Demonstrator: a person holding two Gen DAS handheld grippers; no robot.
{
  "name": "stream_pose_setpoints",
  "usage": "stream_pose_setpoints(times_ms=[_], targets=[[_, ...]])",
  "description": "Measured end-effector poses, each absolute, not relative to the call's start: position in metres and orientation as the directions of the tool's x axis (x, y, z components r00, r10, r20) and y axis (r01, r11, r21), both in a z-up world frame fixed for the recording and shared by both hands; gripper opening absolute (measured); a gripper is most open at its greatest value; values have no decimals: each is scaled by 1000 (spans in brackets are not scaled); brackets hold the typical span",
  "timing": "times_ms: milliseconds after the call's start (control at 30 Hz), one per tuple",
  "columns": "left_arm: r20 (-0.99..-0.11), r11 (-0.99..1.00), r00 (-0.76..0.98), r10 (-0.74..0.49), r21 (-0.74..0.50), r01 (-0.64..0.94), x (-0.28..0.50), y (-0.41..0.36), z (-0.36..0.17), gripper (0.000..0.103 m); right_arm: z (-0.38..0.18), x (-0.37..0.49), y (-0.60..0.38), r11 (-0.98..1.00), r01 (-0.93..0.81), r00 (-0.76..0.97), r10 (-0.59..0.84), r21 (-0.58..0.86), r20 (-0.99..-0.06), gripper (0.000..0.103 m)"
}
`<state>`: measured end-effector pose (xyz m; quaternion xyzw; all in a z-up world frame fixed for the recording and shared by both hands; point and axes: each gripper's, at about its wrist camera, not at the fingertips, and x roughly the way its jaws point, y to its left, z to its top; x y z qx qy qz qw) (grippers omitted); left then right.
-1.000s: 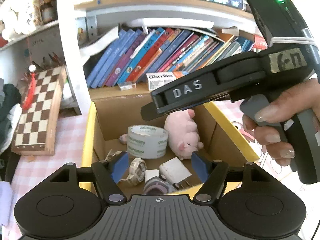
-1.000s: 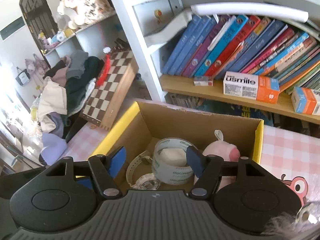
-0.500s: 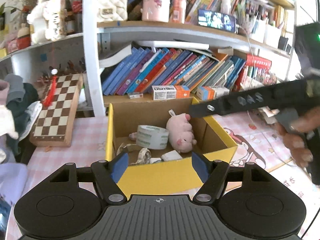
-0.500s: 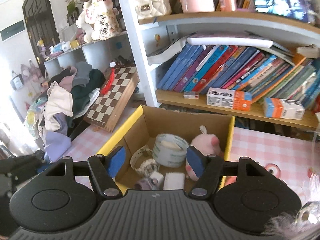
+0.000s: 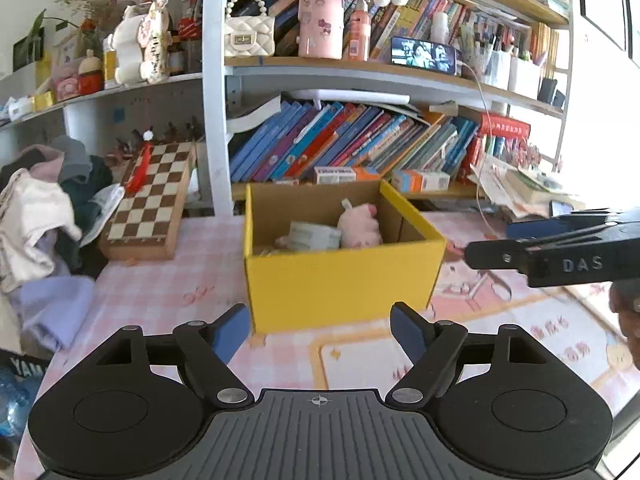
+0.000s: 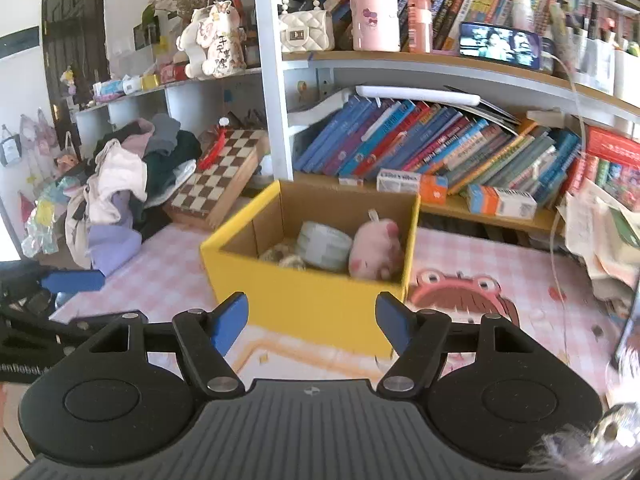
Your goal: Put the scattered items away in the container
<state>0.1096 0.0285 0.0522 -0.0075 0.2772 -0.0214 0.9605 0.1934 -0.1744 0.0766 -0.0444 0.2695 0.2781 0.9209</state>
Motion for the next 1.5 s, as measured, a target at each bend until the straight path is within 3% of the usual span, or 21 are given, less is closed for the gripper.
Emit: stream_pose_setpoints(times_ms=[300,667,767,1500], targets=[[-561,999,827,-27,-36,8,65,26,33,80,49,132,-184,878,-478,724,416,34,-550,70],[-581,1000,814,-4,4,8,29,19,17,86,19,79,-181,899,-437,716,360,18,-598,77],[-593,1000,805,5,9,0,22,15,10,87,13,68,-178,904,-427,720,347,10,-601,83],[-644,999,763,46,30,-34,4,9,-7,98,-2,47,-179,917,-400,700,306,2,-645,97]])
